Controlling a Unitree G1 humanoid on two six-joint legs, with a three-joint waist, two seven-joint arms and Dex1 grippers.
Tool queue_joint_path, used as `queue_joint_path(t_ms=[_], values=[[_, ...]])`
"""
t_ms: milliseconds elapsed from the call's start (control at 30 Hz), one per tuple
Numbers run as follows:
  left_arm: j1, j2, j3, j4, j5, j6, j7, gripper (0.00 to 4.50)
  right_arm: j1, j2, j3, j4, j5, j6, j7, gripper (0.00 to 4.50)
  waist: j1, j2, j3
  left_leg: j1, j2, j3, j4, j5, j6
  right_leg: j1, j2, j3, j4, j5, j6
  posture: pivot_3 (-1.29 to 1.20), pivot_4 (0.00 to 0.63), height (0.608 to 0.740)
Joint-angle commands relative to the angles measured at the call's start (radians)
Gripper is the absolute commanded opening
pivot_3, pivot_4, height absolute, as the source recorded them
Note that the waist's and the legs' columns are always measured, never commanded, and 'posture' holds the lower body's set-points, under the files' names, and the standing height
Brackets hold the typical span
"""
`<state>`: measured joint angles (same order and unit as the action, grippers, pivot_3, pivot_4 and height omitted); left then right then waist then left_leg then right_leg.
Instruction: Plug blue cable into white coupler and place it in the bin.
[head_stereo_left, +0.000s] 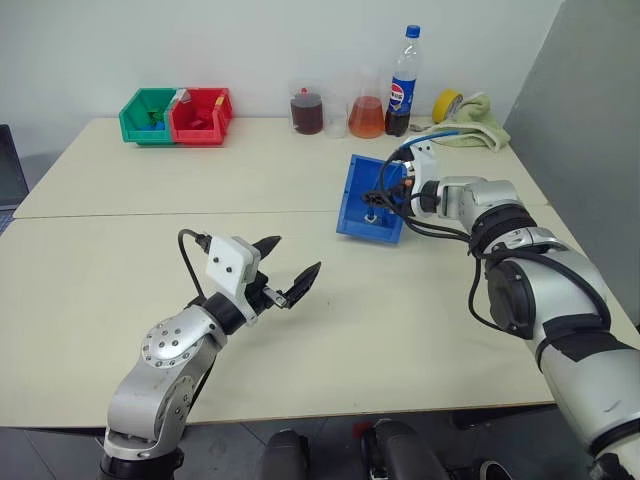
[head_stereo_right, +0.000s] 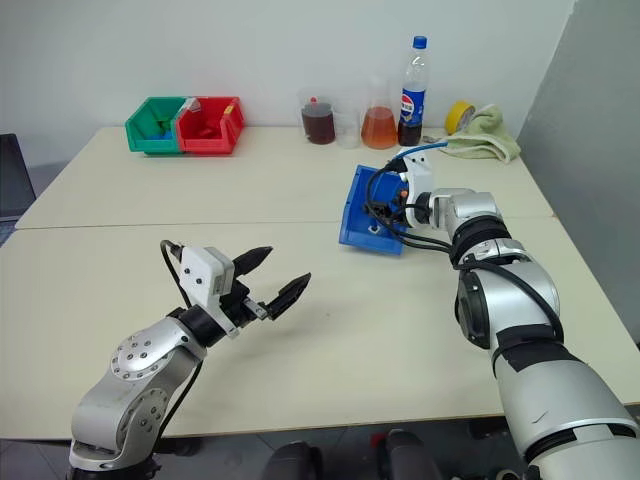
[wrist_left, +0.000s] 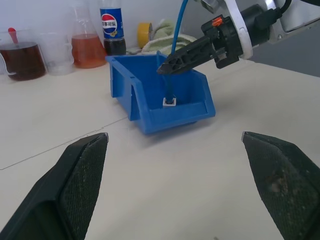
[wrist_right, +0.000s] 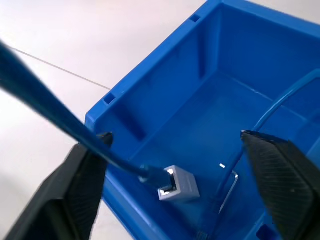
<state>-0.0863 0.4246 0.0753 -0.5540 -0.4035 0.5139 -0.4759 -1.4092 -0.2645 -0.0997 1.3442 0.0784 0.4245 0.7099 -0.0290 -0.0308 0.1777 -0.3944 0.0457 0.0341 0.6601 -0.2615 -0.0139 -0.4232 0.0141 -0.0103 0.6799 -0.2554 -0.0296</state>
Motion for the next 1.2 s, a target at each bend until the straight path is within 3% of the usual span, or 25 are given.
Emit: queue_joint_path(t_ms=[33,300,700,1067,1200], values=[[-0.020,0.012,0.009,-0.006,-0.002,-0.027,-0.012,4.50,-0.055,-0.008,-0.034,-0.015,0.009,-0.018,0.003,4.43,-0.001,0.000,0.000,0.000,0.000,0.000,0.000,0.000,0.000,0.000,0.000,0.000,0.000,0.000,0.000,0.00,0.150,0.740],[-0.029,0.008,0.005,0.008,0.002,-0.036,-0.018,4.50,-0.088,0.002,-0.065,-0.020,0.013,-0.050,-0.005,4.43,-0.001,0.000,0.000,0.000,0.000,0.000,0.000,0.000,0.000,0.000,0.000,0.000,0.000,0.000,0.000,0.00,0.150,0.740],[-0.023,0.002,0.002,0.012,0.008,-0.048,-0.010,4.50,-0.103,0.010,-0.136,-0.016,0.024,-0.191,-0.203,4.43,-0.001,0.000,0.000,0.000,0.000,0.000,0.000,0.000,0.000,0.000,0.000,0.000,0.000,0.000,0.000,0.00,0.150,0.740],[0.014,0.012,0.022,-0.016,0.003,-0.009,0.011,4.50,-0.042,-0.007,-0.122,-0.061,0.038,-0.122,-0.089,4.43,0.000,0.000,0.000,0.000,0.000,0.000,0.000,0.000,0.000,0.000,0.000,0.000,0.000,0.000,0.000,0.00,0.150,0.740],[0.039,0.010,0.032,-0.020,0.023,0.021,0.058,4.50,0.054,-0.003,-0.085,-0.243,0.052,-0.133,0.014,4.43,-0.001,0.000,0.000,0.000,0.000,0.000,0.000,0.000,0.000,0.000,0.000,0.000,0.000,0.000,0.000,0.00,0.150,0.740]])
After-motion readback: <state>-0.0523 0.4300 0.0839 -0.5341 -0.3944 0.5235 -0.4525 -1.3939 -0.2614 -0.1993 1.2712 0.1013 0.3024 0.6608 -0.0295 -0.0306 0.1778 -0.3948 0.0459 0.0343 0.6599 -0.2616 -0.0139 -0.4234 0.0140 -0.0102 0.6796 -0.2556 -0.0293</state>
